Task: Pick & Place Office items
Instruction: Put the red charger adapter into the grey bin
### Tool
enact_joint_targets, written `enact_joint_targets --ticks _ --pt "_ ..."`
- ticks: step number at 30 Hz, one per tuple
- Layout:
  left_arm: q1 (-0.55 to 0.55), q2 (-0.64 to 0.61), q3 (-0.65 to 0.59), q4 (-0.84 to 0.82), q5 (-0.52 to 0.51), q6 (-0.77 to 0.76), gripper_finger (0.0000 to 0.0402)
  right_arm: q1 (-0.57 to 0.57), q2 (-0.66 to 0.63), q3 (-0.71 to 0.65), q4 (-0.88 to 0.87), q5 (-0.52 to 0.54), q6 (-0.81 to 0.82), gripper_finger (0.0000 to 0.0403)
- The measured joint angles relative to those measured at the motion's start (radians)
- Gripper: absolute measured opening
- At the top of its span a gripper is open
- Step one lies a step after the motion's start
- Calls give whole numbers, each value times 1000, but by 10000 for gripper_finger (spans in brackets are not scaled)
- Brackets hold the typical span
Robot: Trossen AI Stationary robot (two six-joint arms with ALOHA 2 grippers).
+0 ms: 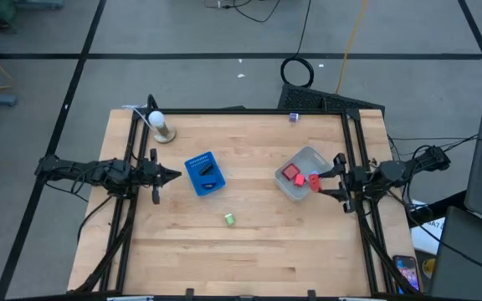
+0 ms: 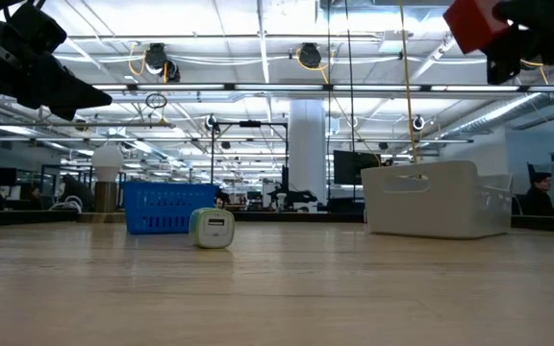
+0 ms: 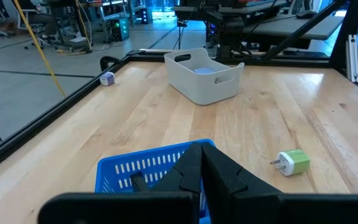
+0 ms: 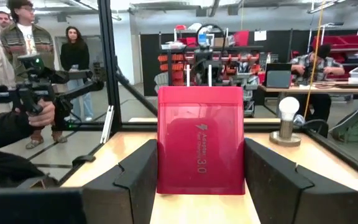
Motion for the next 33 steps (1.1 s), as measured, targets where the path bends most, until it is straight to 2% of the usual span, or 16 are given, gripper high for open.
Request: enact_joint_targets --ticks 6,15,22,33 --pt "0 0 0 0 0 0 15 0 133 146 -119 119 1 191" --pt "0 0 0 0 0 4 15 -18 398 433 -453 282 127 191" --pt "0 0 0 1 0 -5 15 -127 533 573 -705 272 266 191" --pt "0 0 0 0 0 -5 15 -369 733 598 -865 25 317 191"
